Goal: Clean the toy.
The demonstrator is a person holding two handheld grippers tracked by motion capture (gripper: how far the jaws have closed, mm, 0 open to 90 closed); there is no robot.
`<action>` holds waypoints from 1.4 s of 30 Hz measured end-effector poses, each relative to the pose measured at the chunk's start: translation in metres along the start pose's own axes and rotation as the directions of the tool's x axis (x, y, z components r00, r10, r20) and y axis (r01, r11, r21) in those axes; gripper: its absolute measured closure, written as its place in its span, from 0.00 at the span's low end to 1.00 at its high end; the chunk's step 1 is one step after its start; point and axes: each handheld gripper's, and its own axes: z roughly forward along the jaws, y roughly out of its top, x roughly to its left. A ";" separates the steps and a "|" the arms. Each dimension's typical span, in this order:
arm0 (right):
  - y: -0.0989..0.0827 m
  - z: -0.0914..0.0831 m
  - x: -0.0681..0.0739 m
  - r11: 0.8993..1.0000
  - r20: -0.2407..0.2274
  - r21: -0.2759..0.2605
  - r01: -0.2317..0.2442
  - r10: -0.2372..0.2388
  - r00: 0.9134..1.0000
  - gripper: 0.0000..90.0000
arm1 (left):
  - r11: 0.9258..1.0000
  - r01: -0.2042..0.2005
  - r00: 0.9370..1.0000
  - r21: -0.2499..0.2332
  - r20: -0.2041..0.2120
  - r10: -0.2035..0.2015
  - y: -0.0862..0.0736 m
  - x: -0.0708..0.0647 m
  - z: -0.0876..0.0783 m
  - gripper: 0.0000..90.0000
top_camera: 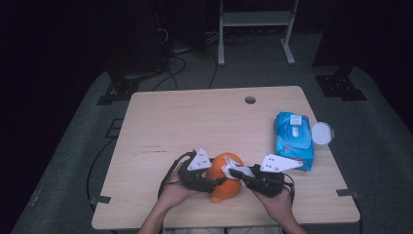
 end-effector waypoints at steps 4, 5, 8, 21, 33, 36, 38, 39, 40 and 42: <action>0.008 0.005 0.008 0.998 0.007 0.020 0.068 -0.068 0.998 0.89 | 0.995 -0.096 0.995 0.003 -0.003 0.096 0.003 -0.011 0.001 0.41; 0.010 0.002 0.005 0.999 0.015 0.007 0.053 -0.053 0.999 0.89 | 0.995 -0.103 0.995 -0.004 0.006 0.103 0.003 -0.012 0.001 0.41; 0.013 -0.008 -0.006 0.999 0.072 -0.002 0.048 -0.048 0.996 0.89 | 0.990 -0.137 0.990 -0.006 0.016 0.138 0.003 -0.015 0.002 0.41; 0.017 0.000 0.012 0.993 0.035 0.055 0.107 -0.109 0.993 0.89 | 0.986 -0.167 0.986 -0.003 0.027 0.167 0.005 -0.023 0.007 0.36; -0.003 -0.023 -0.035 0.995 0.105 0.058 -0.085 0.078 0.991 0.89 | 0.997 -0.076 0.997 0.000 0.035 0.075 0.000 -0.008 0.003 0.28; -0.001 -0.022 -0.029 0.996 0.078 0.046 -0.079 0.075 0.994 0.89 | 0.999 -0.038 0.999 0.004 0.010 0.038 -0.002 -0.003 0.000 0.32; 0.001 -0.019 -0.024 0.997 0.053 0.037 -0.074 0.072 0.996 0.89 | 1.000 0.010 1.000 0.000 0.013 -0.010 -0.004 0.003 0.000 0.34; 0.002 -0.017 -0.021 0.997 0.039 0.031 -0.069 0.067 0.997 0.89 | 1.000 0.017 1.000 0.001 0.016 -0.017 -0.004 0.004 0.001 0.34; 0.003 -0.014 -0.017 0.998 0.023 0.030 -0.057 0.057 0.998 0.89 | 1.000 0.014 1.000 0.001 0.017 -0.014 -0.004 0.003 0.002 0.34; 0.005 -0.008 -0.012 0.999 0.020 0.033 -0.032 0.031 0.999 0.89 | 1.000 -0.028 1.000 0.012 0.012 0.028 -0.002 -0.003 0.004 0.33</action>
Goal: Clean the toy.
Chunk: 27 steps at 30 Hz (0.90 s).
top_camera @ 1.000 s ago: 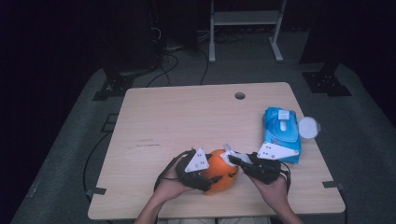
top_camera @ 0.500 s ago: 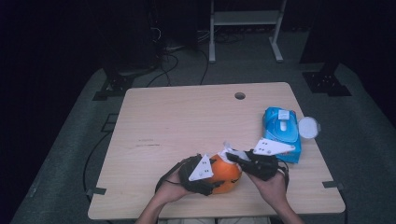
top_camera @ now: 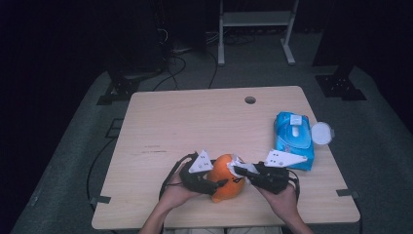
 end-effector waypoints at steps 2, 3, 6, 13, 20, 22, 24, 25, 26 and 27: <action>0.001 0.002 0.001 1.000 -0.004 0.000 0.003 -0.003 1.000 0.89 | 1.000 -0.013 1.000 -0.005 -0.004 0.013 0.000 -0.003 0.001 0.33; 0.002 0.001 -0.002 1.000 -0.005 -0.014 -0.011 0.011 1.000 0.89 | 1.000 -0.017 1.000 -0.010 0.005 0.017 0.000 -0.003 0.000 0.33; -0.001 -0.002 -0.009 1.000 0.024 -0.022 -0.018 0.019 1.000 0.89 | 1.000 -0.009 1.000 -0.018 0.008 0.009 -0.001 -0.001 -0.001 0.34; -0.010 -0.007 -0.014 0.999 0.044 -0.026 -0.037 0.038 0.998 0.89 | 0.998 0.048 0.999 -0.049 -0.002 -0.048 -0.002 0.008 -0.005 0.37; 0.007 -0.002 0.005 0.998 0.015 -0.047 0.043 -0.043 0.999 0.89 | 0.996 -0.089 0.996 -0.031 -0.017 0.089 0.006 -0.011 -0.003 0.40; 0.007 -0.005 -0.003 0.998 0.043 -0.052 0.026 -0.024 0.999 0.89 | 0.996 -0.080 0.997 -0.037 -0.013 0.080 0.005 -0.009 -0.004 0.40; 0.000 -0.008 -0.016 0.999 0.082 -0.043 0.005 -0.002 0.997 0.89 | 0.998 -0.042 0.999 -0.049 -0.012 0.041 0.003 -0.004 -0.006 0.40; -0.005 -0.010 -0.022 0.999 0.087 -0.035 -0.018 0.021 0.996 0.89 | 0.998 -0.022 1.000 -0.057 -0.006 0.022 0.001 -0.001 -0.006 0.40; -0.010 -0.011 -0.026 0.999 0.087 -0.031 -0.043 0.045 0.995 0.89 | 0.998 -0.008 1.000 -0.058 -0.002 0.008 0.001 0.002 -0.007 0.40; -0.013 -0.011 -0.028 0.998 0.082 -0.031 -0.057 0.059 0.995 0.89 | 0.998 0.002 1.000 -0.067 -0.001 -0.002 0.000 0.003 -0.008 0.40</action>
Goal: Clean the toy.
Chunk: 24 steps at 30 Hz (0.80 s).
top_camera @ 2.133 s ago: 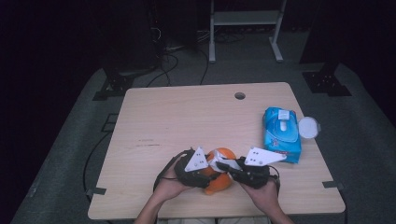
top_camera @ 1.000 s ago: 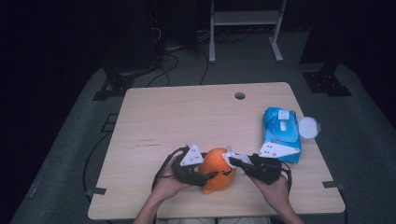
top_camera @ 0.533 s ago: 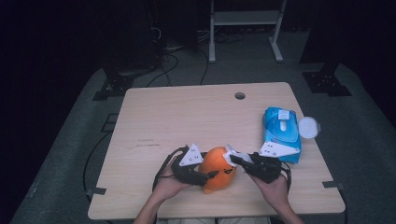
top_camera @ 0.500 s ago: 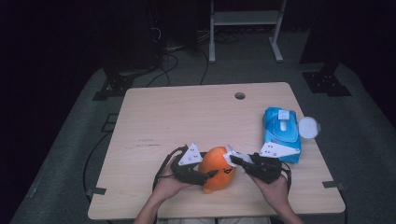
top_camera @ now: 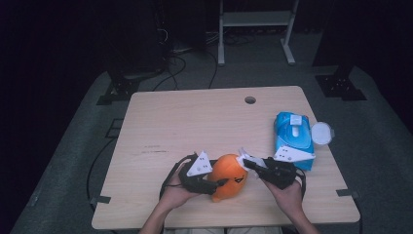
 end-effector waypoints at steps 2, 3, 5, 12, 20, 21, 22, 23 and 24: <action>0.001 0.001 0.005 1.000 -0.008 0.001 0.014 -0.014 1.000 0.89 | 1.000 0.004 1.000 -0.006 -0.003 -0.004 0.001 0.001 -0.002 0.41; 0.004 0.002 0.011 1.000 -0.017 -0.004 0.028 -0.028 0.999 0.89 | 1.000 -0.004 1.000 0.000 -0.006 0.004 0.001 0.001 -0.002 0.41; 0.011 0.003 0.022 0.999 -0.055 -0.026 0.046 -0.048 0.997 0.89 | 1.000 -0.020 1.000 0.014 -0.004 0.020 0.003 -0.002 0.000 0.41; 0.019 0.003 0.027 0.995 -0.037 -0.027 0.100 -0.101 0.994 0.89 | 0.999 -0.035 0.999 -0.013 0.016 0.035 0.007 -0.006 -0.005 0.42; 0.007 0.006 0.015 0.998 -0.013 0.013 0.065 -0.065 0.998 0.89 | 0.992 0.123 0.992 0.022 0.037 -0.124 -0.004 0.007 0.007 0.12; 0.007 0.006 0.016 0.998 -0.014 0.013 0.067 -0.066 0.998 0.89 | 0.991 0.136 0.990 0.014 0.045 -0.136 -0.006 0.008 0.007 0.13; 0.007 0.006 0.018 0.998 -0.013 0.011 0.067 -0.067 0.998 0.89 | 0.992 0.124 0.992 -0.002 0.037 -0.124 -0.006 0.006 0.005 0.21; 0.008 0.006 0.021 0.998 -0.018 0.007 0.068 -0.067 0.998 0.89 | 0.995 0.095 0.995 -0.002 0.028 -0.095 -0.004 0.004 0.003 0.29; 0.010 0.005 0.025 0.997 -0.029 -0.001 0.079 -0.079 0.996 0.89 | 0.998 0.069 0.997 0.000 0.031 -0.069 -0.001 0.002 0.001 0.33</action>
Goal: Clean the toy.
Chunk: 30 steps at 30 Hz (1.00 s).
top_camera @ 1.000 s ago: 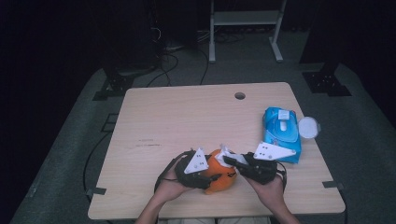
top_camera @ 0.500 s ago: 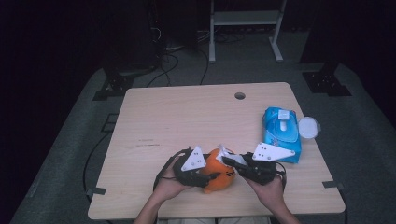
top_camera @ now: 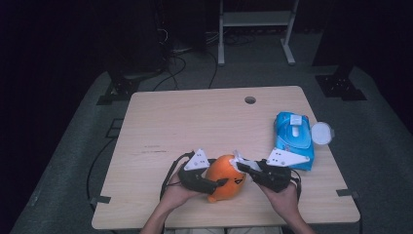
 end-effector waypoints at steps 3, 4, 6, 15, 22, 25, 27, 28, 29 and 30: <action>0.010 0.000 0.015 0.999 -0.047 -0.038 0.039 -0.041 0.998 0.89 | 0.997 -0.075 0.997 0.004 0.005 0.075 0.008 -0.008 -0.004 0.39; 0.013 0.001 0.017 0.997 -0.054 -0.044 0.057 -0.060 0.997 0.89 | 0.996 -0.091 0.996 0.007 0.005 0.091 0.010 -0.009 -0.005 0.40; 0.013 0.001 0.016 0.996 -0.051 -0.056 0.065 -0.068 0.996 0.89 | 0.996 -0.093 0.996 0.003 -0.004 0.093 0.011 -0.009 -0.008 0.40; -0.009 0.005 -0.012 0.999 -0.001 0.001 -0.038 0.038 0.999 0.89 | 0.999 -0.019 1.000 0.042 0.006 0.018 0.002 0.000 0.000 0.16; -0.008 0.001 -0.012 0.999 0.023 -0.001 -0.043 0.043 0.999 0.89 | 0.998 -0.025 1.000 0.058 -0.007 0.025 -0.001 0.001 0.000 0.32; 0.002 0.000 0.003 0.999 -0.027 -0.042 -0.003 0.002 1.000 0.89 | 0.999 -0.035 0.999 0.028 0.007 0.035 0.004 0.002 -0.007 0.41; 0.006 -0.001 0.008 0.999 -0.038 -0.052 0.012 -0.014 0.999 0.89 | 0.999 -0.045 0.999 0.021 0.008 0.045 0.005 0.002 -0.012 0.42; 0.006 -0.001 0.007 0.999 -0.033 -0.047 0.013 -0.014 0.999 0.89 | 0.999 -0.044 0.999 0.024 0.001 0.044 0.006 0.003 -0.013 0.43; 0.004 0.000 0.003 0.999 -0.025 -0.043 0.004 -0.005 1.000 0.89 | 0.999 -0.039 0.999 0.028 -0.004 0.039 0.005 0.004 -0.013 0.43; -0.001 0.002 -0.002 1.000 -0.013 -0.027 -0.017 0.016 1.000 0.89 | 0.998 -0.042 0.999 0.042 -0.010 0.042 0.004 0.005 -0.012 0.42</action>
